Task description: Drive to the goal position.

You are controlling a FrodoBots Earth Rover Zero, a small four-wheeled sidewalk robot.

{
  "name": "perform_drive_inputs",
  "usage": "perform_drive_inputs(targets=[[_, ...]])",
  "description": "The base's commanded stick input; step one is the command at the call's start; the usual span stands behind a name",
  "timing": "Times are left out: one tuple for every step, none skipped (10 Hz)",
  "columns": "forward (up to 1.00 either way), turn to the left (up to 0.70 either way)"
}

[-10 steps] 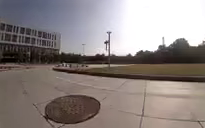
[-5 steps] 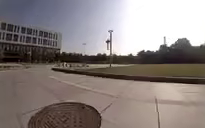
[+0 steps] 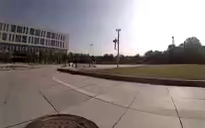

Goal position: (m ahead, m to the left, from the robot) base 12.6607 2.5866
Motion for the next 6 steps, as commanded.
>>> perform_drive_inputs(targets=[[0.70,0.01],[0.70,0.01],[0.70,0.01],[0.70,0.01],[0.70,0.01],[0.70,0.01]])
